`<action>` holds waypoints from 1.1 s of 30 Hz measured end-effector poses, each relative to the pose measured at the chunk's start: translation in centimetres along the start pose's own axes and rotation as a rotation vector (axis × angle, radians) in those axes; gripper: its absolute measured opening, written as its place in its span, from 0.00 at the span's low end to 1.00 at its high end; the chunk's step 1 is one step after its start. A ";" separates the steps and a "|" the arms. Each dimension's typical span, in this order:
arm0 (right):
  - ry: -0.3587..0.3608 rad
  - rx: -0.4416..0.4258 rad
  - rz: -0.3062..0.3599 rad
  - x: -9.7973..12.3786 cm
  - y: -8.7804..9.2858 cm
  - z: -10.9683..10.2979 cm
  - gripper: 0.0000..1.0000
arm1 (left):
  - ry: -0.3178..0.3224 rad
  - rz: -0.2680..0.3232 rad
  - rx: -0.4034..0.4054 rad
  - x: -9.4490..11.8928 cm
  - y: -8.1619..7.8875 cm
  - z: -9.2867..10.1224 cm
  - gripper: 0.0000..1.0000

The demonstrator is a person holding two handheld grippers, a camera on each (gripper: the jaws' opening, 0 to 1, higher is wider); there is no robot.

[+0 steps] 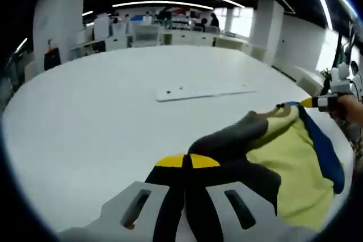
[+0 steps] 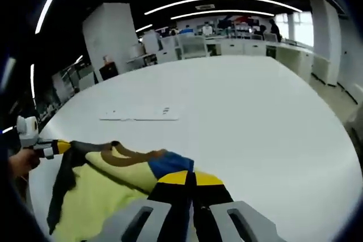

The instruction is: Fold the garment on the visible template until the final outline fits inside the template.

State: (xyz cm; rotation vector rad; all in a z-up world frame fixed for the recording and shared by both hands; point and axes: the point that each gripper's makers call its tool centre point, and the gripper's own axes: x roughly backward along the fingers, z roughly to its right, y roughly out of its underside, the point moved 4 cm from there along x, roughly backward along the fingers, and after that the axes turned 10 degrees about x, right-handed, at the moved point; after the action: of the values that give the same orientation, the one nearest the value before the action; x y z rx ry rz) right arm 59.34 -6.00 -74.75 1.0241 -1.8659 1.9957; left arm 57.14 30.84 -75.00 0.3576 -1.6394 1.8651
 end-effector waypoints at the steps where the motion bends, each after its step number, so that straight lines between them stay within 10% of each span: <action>1: 0.000 0.001 -0.001 0.0 0.0 0.0 0.00 | -0.002 -0.003 -0.001 -0.1 0.1 -0.1 0.00; 8: -0.015 0.044 -0.019 0.3 0.2 -0.4 0.04 | -0.030 0.009 0.017 0.6 -0.1 -1.0 0.12; 23: -0.225 0.171 -0.066 4.8 0.3 -4.0 0.68 | 0.034 0.094 0.046 4.6 -1.2 0.8 0.59; 33: -0.355 0.301 -0.046 9.6 0.7 -8.0 0.75 | 0.099 0.102 -0.020 8.4 -0.2 2.7 0.73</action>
State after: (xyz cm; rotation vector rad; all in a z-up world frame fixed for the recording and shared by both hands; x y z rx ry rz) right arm 49.22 -1.43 -69.02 1.5785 -1.7042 2.2307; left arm 50.29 30.48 -69.47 0.1735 -1.6356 1.9073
